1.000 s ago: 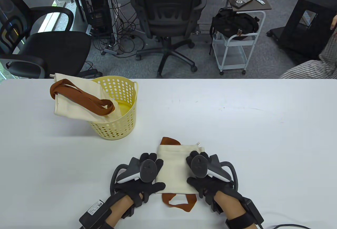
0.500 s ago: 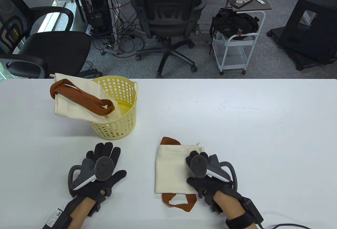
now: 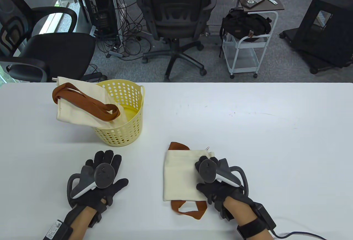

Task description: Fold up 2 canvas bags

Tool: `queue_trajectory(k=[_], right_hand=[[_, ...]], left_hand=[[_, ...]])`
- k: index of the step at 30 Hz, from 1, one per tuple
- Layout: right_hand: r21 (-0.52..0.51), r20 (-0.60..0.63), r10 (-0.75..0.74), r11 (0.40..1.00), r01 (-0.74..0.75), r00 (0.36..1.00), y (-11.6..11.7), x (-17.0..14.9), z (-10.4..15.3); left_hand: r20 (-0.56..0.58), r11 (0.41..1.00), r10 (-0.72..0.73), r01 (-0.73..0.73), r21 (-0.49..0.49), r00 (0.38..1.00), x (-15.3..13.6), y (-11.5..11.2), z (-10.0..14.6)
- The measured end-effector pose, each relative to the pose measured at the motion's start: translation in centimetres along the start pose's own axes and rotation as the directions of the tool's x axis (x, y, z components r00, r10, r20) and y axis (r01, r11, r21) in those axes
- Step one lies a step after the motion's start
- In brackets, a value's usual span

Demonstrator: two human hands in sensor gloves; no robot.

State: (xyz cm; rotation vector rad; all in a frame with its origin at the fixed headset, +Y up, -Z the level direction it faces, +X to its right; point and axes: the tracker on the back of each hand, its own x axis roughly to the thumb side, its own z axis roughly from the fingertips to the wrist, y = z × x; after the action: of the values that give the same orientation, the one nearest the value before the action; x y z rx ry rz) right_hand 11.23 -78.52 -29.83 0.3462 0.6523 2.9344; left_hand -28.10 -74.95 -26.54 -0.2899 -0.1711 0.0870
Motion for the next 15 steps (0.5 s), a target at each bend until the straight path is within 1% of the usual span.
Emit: queue_trajectory(k=[4, 8, 13, 15], right_hand=[[0.021, -0.054, -0.051, 0.998, 0.052, 0.997, -1.1, -1.7, -1.7], [0.036, -0.134, -0.119, 0.992, 0.125, 0.984, -3.0, -4.9, -4.6], [0.006, -0.237, -0.102, 0.994, 0.106, 0.966, -5.4, -9.3, -7.8], [-0.007, -0.303, -0.091, 0.996, 0.094, 0.949, -6.6, -11.3, -9.2]], left_hand=[[0.000, 1.000, 0.003, -0.003, 0.004, 1.000, 0.0, 0.2, 0.1], [-0.002, 1.000, 0.002, -0.002, 0.003, 1.000, 0.1, 0.2, 0.2], [-0.006, 1.000, 0.003, -0.003, 0.000, 1.000, 0.1, 0.0, 0.2], [-0.010, 1.000, 0.002, -0.002, 0.000, 1.000, 0.1, 0.1, 0.2]])
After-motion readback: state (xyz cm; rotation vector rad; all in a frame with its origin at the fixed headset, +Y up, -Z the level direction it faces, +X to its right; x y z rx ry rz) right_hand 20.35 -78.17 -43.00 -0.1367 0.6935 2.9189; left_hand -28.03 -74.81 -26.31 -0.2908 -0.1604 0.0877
